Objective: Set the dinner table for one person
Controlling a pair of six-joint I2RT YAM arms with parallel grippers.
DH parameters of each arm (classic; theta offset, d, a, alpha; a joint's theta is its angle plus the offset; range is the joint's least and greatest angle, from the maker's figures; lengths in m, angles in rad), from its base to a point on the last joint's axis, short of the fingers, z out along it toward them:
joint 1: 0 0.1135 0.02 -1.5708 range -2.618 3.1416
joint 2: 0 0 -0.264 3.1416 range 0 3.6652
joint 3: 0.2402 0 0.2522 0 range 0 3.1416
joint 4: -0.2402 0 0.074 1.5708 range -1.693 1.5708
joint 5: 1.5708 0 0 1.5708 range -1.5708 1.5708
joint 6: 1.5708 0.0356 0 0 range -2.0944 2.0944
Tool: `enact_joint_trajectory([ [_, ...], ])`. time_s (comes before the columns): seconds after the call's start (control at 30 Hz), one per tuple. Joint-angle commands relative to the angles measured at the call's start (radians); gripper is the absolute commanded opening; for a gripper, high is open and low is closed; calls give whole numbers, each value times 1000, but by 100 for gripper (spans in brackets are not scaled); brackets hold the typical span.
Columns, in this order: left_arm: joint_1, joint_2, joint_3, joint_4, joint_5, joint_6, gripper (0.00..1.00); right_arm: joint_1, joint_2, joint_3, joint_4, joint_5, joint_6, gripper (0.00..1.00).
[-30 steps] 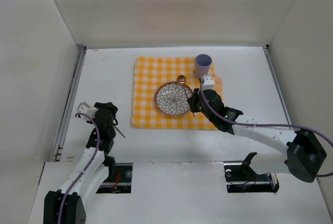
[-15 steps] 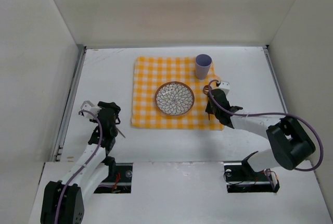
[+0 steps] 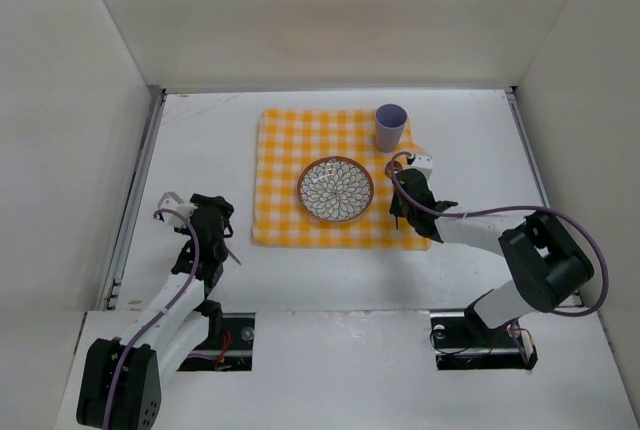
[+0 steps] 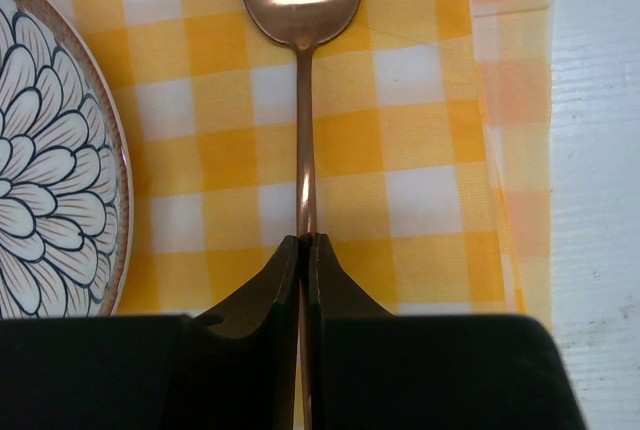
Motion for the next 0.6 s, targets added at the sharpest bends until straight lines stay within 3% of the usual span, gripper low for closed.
enact_joint_trajectory([
  [0.0, -5, -9, -15, 53, -13, 3, 49, 10, 10, 39, 71, -4, -2, 6],
  [0.27, -8, 14, -9, 54, -19, 3, 49, 16, 35, 40, 53, -9, 4, 9],
  [0.5, -11, 25, -3, 61, -34, 26, 49, 22, -19, 31, 19, 27, 24, 45],
  [0.57, -15, 15, 2, 51, -35, 49, 42, 30, -75, 31, 18, 33, 10, 51],
])
